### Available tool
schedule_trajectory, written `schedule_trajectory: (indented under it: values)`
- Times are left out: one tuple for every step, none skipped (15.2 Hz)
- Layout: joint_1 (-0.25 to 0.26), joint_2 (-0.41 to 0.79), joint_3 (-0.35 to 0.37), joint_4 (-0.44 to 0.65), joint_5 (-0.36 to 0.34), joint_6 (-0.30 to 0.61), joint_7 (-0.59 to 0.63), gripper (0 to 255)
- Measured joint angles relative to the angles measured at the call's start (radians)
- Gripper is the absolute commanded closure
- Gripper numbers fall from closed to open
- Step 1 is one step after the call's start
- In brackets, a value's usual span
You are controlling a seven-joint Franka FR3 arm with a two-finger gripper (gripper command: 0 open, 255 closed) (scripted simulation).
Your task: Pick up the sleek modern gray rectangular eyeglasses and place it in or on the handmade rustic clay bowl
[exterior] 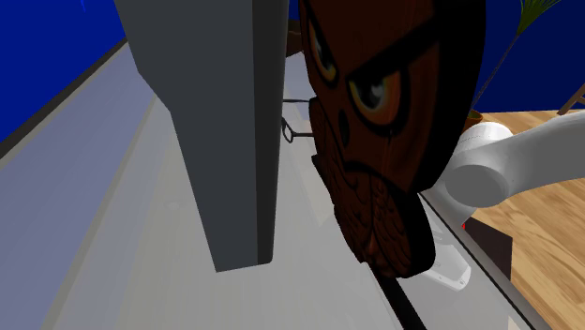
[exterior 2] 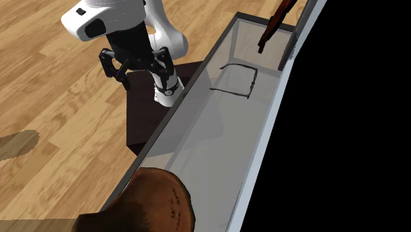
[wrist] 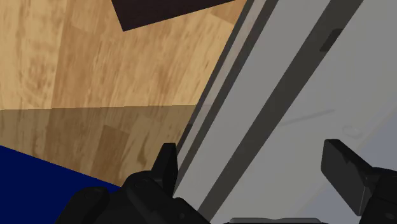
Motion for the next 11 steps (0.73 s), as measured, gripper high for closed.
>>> schedule_trajectory:
  values:
    - [0.0, 0.0, 0.0, 0.0, 0.0, 0.0, 0.0, 0]
    - [0.003, -0.004, 0.011, -0.002, 0.006, -0.004, 0.012, 0]
    - [0.007, -0.008, 0.029, -0.004, 0.016, -0.008, 0.032, 0]
    - [0.012, -0.01, 0.051, -0.012, 0.028, -0.005, 0.056, 0]
    - [0.017, -0.019, 0.072, -0.021, 0.039, -0.007, 0.079, 0]
    - [0.023, -0.027, 0.096, -0.029, 0.053, -0.009, 0.107, 0]
    - [0.03, -0.029, 0.123, -0.03, 0.069, -0.012, 0.136, 0]
    - [0.036, -0.029, 0.145, -0.034, 0.082, -0.01, 0.161, 0]
    - [0.041, -0.013, 0.173, -0.022, 0.097, -0.007, 0.19, 0]
    - [0.047, -0.013, 0.196, -0.028, 0.111, -0.003, 0.216, 0]
    - [0.051, -0.01, 0.217, -0.022, 0.122, -0.008, 0.24, 0]
